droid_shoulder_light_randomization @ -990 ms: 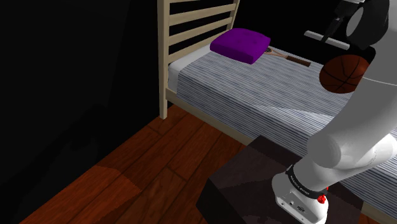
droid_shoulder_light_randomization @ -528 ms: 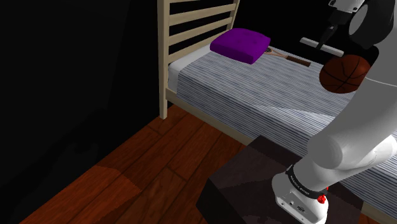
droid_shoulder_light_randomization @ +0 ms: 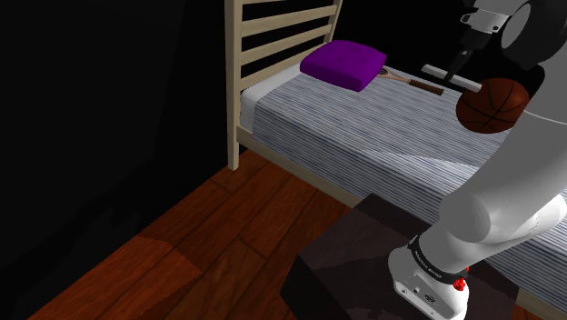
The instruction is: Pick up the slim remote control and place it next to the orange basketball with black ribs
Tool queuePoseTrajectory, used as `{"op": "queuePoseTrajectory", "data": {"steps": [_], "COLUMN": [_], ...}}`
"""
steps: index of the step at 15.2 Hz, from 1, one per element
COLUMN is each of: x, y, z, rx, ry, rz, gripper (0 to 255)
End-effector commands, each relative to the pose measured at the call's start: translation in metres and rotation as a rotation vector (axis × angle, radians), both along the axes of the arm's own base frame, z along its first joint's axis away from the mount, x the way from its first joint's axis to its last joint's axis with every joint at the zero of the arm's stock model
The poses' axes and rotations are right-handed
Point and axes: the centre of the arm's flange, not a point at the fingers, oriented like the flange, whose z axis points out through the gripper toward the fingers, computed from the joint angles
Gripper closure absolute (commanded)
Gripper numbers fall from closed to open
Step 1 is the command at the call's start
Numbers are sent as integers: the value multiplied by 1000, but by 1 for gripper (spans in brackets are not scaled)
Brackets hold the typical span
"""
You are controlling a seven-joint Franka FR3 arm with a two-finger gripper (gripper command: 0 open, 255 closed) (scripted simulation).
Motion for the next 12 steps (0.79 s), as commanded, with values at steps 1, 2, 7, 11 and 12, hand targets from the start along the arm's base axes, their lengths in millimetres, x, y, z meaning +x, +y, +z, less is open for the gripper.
{"op": "queuePoseTrajectory", "data": {"steps": [1,2,7,11,12], "x": [0,0,0,0,0], "y": [-1,-1,-1,-1,-1], "z": [-10,-15,-42,-63,-68], "rx": [-1,-1,-1,-1,-1], "ry": [0,0,0,0,0], "rz": [0,0,0,0,0], "gripper": [255,255,255,255,255]}}
